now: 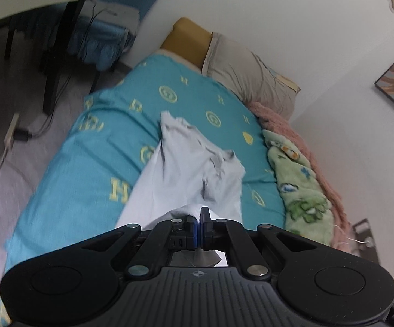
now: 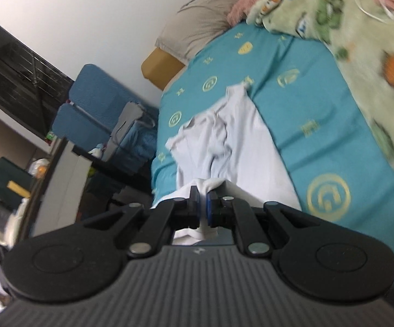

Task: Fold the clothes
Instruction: 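Grasp the strip end with both grippers and lift it toward the collar, then lay the lifted strip end onto the collar and open both grippers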

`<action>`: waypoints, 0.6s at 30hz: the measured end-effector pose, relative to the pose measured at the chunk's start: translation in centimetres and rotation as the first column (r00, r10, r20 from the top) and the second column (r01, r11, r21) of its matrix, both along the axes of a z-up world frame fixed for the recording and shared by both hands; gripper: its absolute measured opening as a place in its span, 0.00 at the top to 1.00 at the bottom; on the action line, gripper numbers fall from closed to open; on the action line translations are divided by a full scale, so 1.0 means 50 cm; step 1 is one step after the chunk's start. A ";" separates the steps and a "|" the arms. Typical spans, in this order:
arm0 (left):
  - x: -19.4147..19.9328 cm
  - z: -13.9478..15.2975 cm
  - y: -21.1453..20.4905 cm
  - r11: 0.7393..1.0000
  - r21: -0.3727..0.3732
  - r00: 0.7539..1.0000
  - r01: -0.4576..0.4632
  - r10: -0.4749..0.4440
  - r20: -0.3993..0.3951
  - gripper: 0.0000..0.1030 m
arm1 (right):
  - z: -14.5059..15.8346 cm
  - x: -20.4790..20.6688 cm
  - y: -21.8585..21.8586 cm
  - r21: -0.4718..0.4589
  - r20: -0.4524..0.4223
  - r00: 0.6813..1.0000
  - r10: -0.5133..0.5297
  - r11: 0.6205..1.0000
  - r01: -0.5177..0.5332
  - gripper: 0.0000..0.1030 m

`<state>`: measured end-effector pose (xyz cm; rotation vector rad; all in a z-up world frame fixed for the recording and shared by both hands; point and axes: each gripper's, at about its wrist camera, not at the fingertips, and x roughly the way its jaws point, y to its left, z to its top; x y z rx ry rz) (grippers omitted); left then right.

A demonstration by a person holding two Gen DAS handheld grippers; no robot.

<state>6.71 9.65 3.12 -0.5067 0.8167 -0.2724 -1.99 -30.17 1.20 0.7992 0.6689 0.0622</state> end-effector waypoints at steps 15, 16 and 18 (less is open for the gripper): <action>0.313 -0.244 -0.104 0.979 0.202 0.999 0.021 -0.030 0.041 0.98 | -0.231 0.343 -0.006 -0.180 -0.035 0.999 0.002 0.984 -0.009 0.92; 0.328 -0.262 -0.108 0.975 0.222 0.998 0.029 -0.038 0.040 0.98 | -0.247 0.357 -0.001 -0.207 -0.042 0.999 0.017 0.978 -0.025 0.92; 0.349 -0.296 -0.116 0.966 0.253 0.998 0.043 -0.053 0.034 0.98 | -0.276 0.379 0.007 -0.259 -0.051 0.998 0.045 0.964 -0.056 0.92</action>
